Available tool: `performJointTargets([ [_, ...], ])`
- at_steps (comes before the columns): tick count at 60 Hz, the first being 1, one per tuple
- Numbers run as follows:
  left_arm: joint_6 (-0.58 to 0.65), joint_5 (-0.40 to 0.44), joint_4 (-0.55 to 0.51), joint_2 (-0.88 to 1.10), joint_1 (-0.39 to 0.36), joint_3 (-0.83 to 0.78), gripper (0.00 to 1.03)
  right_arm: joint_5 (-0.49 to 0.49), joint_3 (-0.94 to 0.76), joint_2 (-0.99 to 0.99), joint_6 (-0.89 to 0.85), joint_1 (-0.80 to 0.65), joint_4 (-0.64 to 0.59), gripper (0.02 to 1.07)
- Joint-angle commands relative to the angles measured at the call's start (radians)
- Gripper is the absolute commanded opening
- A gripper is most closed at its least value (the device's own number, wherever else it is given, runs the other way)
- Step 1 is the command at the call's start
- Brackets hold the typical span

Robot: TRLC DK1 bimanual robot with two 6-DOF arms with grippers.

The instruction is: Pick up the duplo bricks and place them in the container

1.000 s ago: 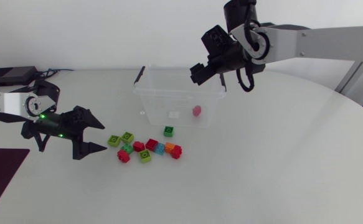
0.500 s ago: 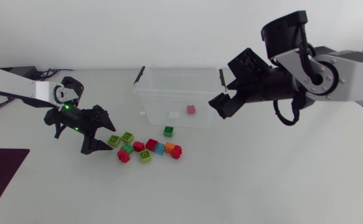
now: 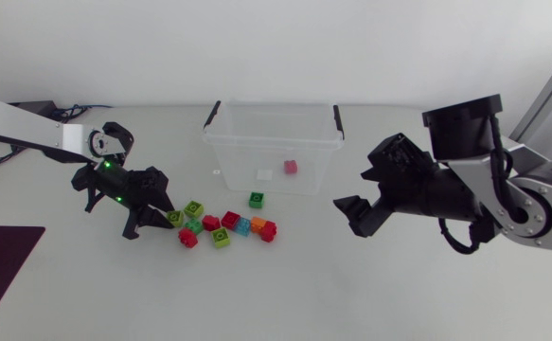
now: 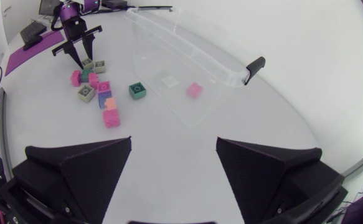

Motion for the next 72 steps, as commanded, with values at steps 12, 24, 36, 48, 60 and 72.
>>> performJointTargets([
  [12,0.028,0.058,-0.109,-0.11,0.005,0.033,0.2,0.008,-0.143,-0.114,0.014,-0.058,0.039,1.01],
  [24,-0.09,0.161,-0.129,-0.271,-0.007,0.073,0.2,0.007,-0.204,-0.134,0.017,-0.045,0.045,1.01],
  [36,-0.278,0.227,-0.066,-0.326,-0.073,0.133,0.2,0.013,-0.211,-0.069,0.036,0.025,0.074,1.01],
  [48,-0.523,0.247,0.138,-0.316,-0.133,0.185,0.21,0.027,-0.215,-0.063,0.037,0.044,0.074,1.01],
  [60,-0.699,0.242,0.306,-0.231,-0.202,0.251,0.21,0.044,-0.204,0.001,0.039,0.097,0.094,1.01],
  [72,-0.772,0.186,0.351,-0.099,-0.246,0.361,0.23,0.073,-0.122,0.182,0.057,0.189,0.158,1.01],
])
